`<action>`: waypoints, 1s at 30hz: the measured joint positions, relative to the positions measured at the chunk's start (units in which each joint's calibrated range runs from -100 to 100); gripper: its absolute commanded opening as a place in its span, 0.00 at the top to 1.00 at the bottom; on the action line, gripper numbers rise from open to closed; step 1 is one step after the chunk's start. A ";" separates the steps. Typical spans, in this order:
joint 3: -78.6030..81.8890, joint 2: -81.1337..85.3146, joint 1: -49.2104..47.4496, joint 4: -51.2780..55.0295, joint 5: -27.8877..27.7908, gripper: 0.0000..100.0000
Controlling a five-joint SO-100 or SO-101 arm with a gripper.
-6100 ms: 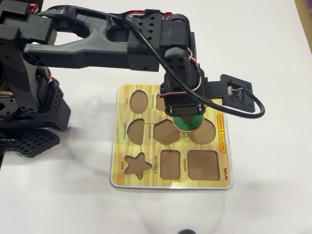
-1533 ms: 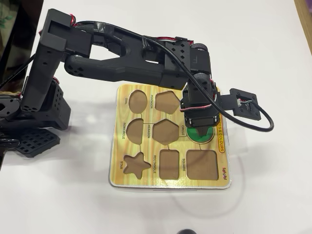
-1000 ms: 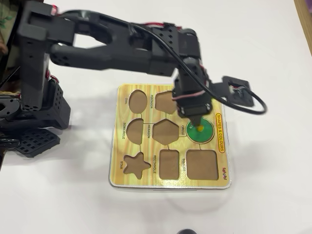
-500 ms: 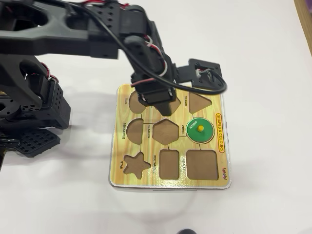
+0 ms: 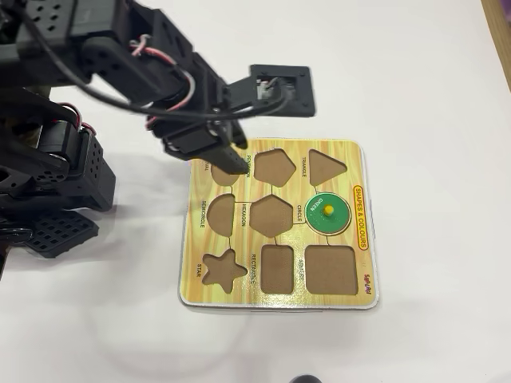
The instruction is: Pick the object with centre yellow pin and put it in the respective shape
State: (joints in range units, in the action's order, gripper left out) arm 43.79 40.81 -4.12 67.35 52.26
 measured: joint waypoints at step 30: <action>38.85 57.30 4.86 0.00 0.00 0.89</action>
State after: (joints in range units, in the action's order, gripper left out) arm 82.64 98.11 0.75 67.35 52.26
